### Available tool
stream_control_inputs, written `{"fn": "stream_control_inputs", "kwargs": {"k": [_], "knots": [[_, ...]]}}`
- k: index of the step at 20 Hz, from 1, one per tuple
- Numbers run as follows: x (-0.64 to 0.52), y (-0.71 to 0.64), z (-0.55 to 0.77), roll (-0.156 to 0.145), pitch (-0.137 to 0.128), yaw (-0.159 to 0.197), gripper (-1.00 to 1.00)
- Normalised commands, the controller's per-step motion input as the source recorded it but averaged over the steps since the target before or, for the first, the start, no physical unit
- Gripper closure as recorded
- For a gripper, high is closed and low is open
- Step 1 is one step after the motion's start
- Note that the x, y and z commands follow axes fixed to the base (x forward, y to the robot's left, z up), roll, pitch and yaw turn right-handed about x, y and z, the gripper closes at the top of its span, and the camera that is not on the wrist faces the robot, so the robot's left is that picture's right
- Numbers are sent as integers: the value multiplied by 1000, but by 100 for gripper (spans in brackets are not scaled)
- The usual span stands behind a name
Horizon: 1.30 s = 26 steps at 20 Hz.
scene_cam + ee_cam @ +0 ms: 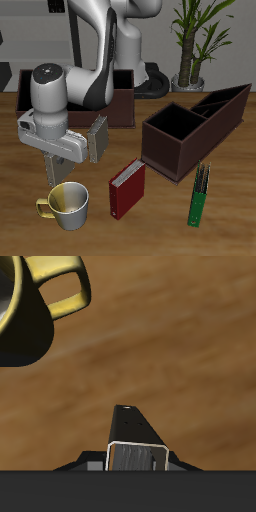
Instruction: Place the right yellow book into the back desk caddy's back compartment and place the green book into the left desk caddy's back compartment and place the left yellow book into the left desk caddy's left compartment
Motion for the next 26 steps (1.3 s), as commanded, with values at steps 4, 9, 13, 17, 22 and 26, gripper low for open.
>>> {"fn": "stream_control_inputs", "kwargs": {"k": [4,9,13,17,22,26], "knots": [[-78,14,708,32,-57,108,100],[-161,-201,980,-45,-83,101,100],[-381,-215,820,-41,-75,128,100],[-566,-405,819,-8,-25,164,100],[-546,-416,568,4,-33,68,100],[-756,-348,430,54,-14,80,100]]}}
